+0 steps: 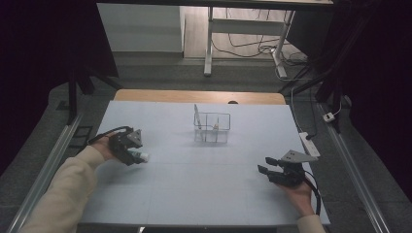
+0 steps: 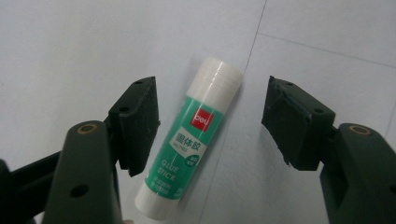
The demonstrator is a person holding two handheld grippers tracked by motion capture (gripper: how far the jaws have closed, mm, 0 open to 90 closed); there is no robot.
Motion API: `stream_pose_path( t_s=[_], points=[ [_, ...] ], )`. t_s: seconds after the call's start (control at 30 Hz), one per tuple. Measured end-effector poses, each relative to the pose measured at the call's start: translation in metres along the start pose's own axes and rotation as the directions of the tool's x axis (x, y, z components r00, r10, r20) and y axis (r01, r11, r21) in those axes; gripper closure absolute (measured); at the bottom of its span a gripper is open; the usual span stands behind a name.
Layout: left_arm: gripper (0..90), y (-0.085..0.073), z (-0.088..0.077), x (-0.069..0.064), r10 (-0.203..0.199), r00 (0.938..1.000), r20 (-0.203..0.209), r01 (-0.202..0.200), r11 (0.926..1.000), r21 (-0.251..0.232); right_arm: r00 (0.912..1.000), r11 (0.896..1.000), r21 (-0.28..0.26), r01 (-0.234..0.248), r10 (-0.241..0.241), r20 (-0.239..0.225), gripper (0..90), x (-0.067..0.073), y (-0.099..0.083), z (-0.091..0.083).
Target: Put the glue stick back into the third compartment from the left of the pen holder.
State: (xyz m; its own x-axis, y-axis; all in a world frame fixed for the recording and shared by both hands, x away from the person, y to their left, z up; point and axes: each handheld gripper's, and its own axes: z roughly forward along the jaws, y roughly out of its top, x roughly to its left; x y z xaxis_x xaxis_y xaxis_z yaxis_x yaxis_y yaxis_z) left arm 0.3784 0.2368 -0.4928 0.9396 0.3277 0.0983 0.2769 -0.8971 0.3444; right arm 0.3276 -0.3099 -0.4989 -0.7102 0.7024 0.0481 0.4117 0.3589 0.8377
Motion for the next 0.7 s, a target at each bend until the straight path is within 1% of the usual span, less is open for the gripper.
stream_pose_path(
  t_s=[0.27, 0.37, 0.5, 0.63, 0.7],
  points=[
    [39.5, -0.002, 0.007, 0.003, 0.009, 0.9999, 0.012, -0.009, 0.9995, 0.029, 1.0, 1.0, 0.006, 0.004, -0.004, 0.002, 48.2, 0.0, 0.0, 0.001],
    [40.9, 0.0, 0.011, 0.003, 0.019, 0.9997, 0.016, -0.019, 0.9994, 0.03, 1.0, 1.0, 0.005, 0.003, -0.003, 0.0, 48.2, 0.0, 0.0, 0.001],
    [42.1, 0.002, 0.014, 0.003, 0.038, 0.999, 0.022, -0.039, 0.9982, 0.045, 1.0, 1.0, 0.007, 0.001, -0.001, 0.0, 48.2, -0.001, -0.001, 0.001],
    [43.6, 0.001, 0.015, 0.004, 0.046, 0.9987, 0.021, -0.047, 0.9969, 0.062, 1.0, 1.0, 0.008, 0.003, -0.003, -0.002, 48.2, 0.0, -0.001, 0.002],
    [44.5, 0.0, 0.015, 0.005, 0.051, 0.9986, 0.017, -0.052, 0.9955, 0.08, 1.0, 1.0, 0.008, 0.003, -0.003, -0.002, 48.2, -0.001, -0.001, 0.002]
  ],
)
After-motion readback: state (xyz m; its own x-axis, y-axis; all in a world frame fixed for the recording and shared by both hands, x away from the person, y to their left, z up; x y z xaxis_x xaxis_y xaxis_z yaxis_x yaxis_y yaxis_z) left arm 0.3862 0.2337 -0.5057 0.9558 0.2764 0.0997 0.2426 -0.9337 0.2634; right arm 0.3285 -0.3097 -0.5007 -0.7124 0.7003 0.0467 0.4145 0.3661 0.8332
